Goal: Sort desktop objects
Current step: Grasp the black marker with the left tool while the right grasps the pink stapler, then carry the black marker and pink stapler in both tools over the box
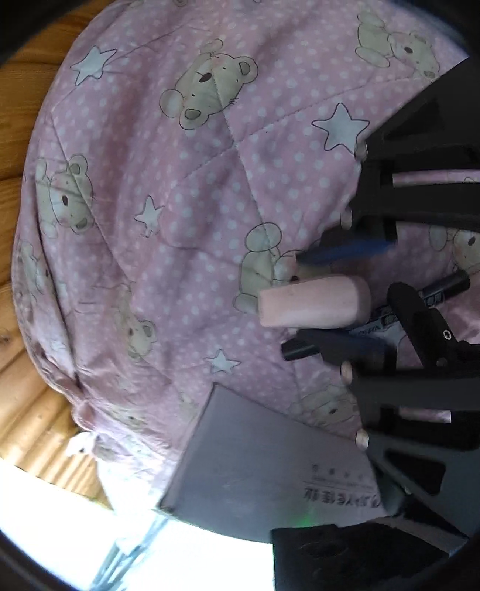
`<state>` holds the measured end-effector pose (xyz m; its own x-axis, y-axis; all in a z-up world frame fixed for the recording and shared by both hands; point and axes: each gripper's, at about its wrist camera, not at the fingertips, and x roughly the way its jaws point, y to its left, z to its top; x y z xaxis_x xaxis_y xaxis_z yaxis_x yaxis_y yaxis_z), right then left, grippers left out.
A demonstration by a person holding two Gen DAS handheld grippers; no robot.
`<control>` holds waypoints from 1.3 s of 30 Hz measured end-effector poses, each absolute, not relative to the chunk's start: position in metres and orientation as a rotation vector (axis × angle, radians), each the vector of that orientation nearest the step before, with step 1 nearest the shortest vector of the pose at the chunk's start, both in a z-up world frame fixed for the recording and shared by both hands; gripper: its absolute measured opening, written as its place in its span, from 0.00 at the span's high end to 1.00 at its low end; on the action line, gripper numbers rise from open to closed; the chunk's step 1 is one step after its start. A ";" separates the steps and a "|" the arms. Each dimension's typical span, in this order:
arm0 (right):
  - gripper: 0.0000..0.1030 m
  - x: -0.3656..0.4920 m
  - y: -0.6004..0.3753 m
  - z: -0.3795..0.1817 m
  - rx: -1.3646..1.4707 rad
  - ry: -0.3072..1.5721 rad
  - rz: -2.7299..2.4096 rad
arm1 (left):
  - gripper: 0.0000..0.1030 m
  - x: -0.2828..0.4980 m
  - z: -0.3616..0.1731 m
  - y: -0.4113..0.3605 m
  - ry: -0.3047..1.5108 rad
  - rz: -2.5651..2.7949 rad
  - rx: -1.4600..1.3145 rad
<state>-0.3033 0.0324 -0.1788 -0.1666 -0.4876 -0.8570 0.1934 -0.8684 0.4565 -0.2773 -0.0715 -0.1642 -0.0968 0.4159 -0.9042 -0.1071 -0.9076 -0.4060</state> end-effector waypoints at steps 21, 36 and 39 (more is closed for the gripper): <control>0.73 -0.256 0.093 -0.164 1.672 -0.648 -2.224 | 0.86 -0.264 -0.168 -0.062 -0.290 2.096 -1.885; 0.73 -0.250 0.077 -0.167 1.691 -0.633 -2.234 | 0.86 -0.262 -0.157 -0.041 -0.165 2.139 -1.793; 0.73 -0.246 0.074 -0.160 1.679 -0.633 -2.243 | 0.86 -0.259 -0.149 -0.042 -0.158 2.139 -1.773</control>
